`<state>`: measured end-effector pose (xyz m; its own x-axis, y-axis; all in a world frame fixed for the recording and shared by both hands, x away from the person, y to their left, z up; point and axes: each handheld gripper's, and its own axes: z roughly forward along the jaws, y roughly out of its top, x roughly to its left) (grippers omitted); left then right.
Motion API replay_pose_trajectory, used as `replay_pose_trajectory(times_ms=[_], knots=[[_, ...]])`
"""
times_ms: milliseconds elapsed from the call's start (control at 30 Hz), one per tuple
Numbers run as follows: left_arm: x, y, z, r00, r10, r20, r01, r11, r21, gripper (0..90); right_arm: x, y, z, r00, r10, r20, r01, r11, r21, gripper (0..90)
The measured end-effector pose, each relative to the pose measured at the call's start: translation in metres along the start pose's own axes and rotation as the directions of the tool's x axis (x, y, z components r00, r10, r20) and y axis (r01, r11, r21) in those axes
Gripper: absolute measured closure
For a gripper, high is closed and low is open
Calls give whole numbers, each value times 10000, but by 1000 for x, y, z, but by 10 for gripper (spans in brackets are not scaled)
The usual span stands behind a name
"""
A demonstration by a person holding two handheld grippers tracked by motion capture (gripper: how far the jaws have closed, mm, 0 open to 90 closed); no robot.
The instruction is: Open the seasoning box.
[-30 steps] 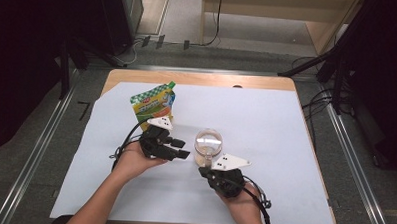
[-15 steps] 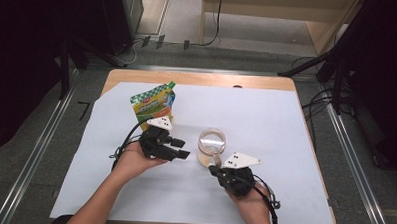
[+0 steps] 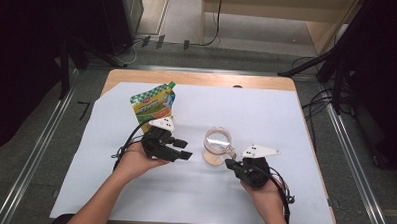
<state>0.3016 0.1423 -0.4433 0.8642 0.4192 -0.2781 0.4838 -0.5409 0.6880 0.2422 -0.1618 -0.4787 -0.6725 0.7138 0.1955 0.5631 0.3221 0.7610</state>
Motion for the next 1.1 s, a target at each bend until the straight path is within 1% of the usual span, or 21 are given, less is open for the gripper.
replay_pose_trajectory(times_ms=[133,200,267,333,400,433,500,633,700,833,933,967,1000,1033,1067,1100], knots=[[-2,1,3,9999,121,61,-121,9999,77,497,-7,0,0,10000,8,6,-8,10000,8,900],[-2,1,4,9999,157,59,-157,9998,114,496,-10,1,-1,10000,-15,96,15,10000,28,900],[-3,2,4,9997,215,62,-215,9997,60,497,-14,2,-1,9998,21,180,-21,10000,5,900],[-3,2,5,9998,201,81,-201,9998,-19,497,-19,3,-1,9996,163,248,-162,9999,-43,900],[-3,3,5,9997,198,149,-197,9998,-50,497,-25,4,-1,9994,308,131,-307,9995,-90,900],[-3,3,6,9996,209,169,-208,9998,-46,497,-28,5,0,9992,387,98,-387,9992,-20,900],[-4,3,7,9995,247,187,-248,9997,10,496,-31,6,0,9992,391,84,-391,9992,55,900],[-5,4,9,9993,293,240,-294,9996,39,493,-37,9,2,9987,392,333,-392,9992,-17,900],[-6,4,10,9992,293,280,-293,9996,-13,492,-42,10,3,9975,565,424,-560,9984,-126,900],[-7,6,14,9988,337,363,-339,9994,48,484,-51,13,7,9961,618,628,-603,9978,-263,900],[-9,7,17,9981,425,439,-428,9991,52,464,-50,13,6,9952,695,688,-680,9974,-241,900],[-9,7,17,9979,489,425,-492,9988,56,459,-50,13,4,9957,691,622,-677,9974,-238,900],[-10,7,17,9976,493,482,-494,9988,3,448,-49,14,1,9965,652,520,-643,9978,-189,900],[-9,7,17,9973,446,577,-444,9990,-46,436,-48,15,-1,9968,606,523,-600,9981,-114,900],[-9,8,16,9973,446,579,-445,9990,-34,424,-49,15,-4,9974,548,478,-543,9985,-118,900],[-9,8,16,9972,379,643,-375,9993,-65,417,-49,15,-7,9972,614,427,-612,9981,-65,900]])
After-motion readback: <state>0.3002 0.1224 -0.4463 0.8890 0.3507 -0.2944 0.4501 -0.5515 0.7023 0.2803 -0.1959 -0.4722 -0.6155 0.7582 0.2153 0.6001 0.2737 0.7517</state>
